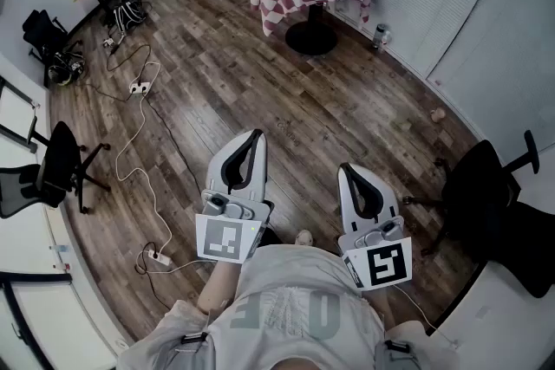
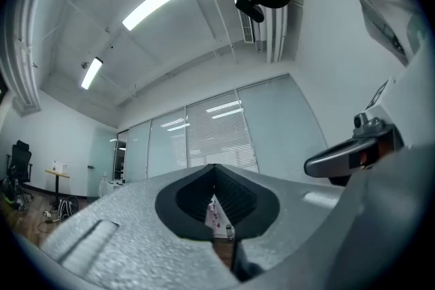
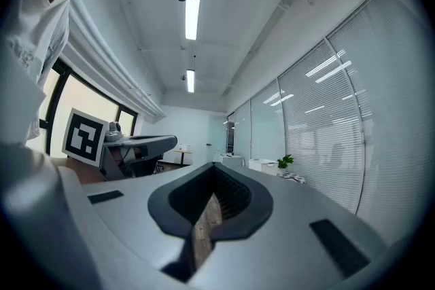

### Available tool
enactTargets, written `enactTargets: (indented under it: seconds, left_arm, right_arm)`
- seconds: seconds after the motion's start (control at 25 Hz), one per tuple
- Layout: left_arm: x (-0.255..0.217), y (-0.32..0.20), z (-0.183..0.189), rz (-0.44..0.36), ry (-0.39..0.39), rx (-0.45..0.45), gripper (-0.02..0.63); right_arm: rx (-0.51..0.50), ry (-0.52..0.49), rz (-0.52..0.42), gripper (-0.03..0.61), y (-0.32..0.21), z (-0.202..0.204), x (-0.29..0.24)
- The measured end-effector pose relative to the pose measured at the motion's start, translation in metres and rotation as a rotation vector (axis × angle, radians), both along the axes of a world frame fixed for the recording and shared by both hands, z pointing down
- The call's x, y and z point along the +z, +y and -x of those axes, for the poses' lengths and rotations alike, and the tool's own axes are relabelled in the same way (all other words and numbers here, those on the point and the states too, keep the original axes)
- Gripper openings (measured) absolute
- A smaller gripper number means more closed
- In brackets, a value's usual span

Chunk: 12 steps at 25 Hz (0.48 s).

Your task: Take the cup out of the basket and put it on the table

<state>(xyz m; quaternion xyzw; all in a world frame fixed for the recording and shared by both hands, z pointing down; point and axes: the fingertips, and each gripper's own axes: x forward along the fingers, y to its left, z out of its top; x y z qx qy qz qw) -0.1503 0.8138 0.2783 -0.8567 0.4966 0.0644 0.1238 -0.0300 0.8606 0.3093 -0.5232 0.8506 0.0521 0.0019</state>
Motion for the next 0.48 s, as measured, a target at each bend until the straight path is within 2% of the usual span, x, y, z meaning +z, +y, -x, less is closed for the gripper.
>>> enactTargets:
  seconds: [0.28,0.48]
  left_arm:
    - [0.004,-0.005,-0.010,0.017,-0.003,-0.007,0.003]
    - [0.015,-0.008,0.003,0.061,-0.025,-0.055,0.003]
  right_arm:
    - [0.007,-0.040,0.020,0.009,-0.007,-0.020,0.005]
    - [-0.018,-0.052,0.053,0.009,-0.018,-0.014,0.022]
